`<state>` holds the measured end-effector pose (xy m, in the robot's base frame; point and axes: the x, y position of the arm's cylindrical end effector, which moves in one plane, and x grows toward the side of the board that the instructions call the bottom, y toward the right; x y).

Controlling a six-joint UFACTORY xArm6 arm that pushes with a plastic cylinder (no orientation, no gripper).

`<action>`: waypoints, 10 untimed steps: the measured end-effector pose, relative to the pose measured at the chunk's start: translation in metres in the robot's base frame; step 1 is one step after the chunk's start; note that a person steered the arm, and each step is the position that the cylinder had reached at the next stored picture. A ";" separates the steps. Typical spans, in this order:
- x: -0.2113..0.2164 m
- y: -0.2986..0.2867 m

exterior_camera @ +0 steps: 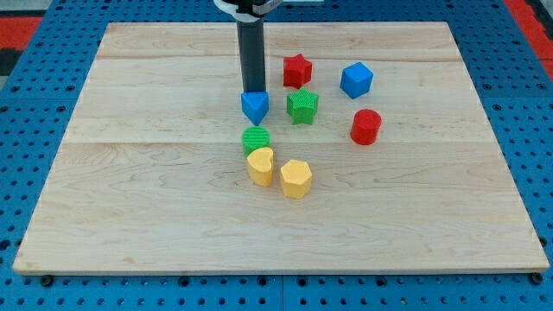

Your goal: Push triangle to the top of green circle

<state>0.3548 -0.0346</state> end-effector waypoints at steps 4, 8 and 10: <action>0.020 0.000; 0.008 0.010; -0.005 0.096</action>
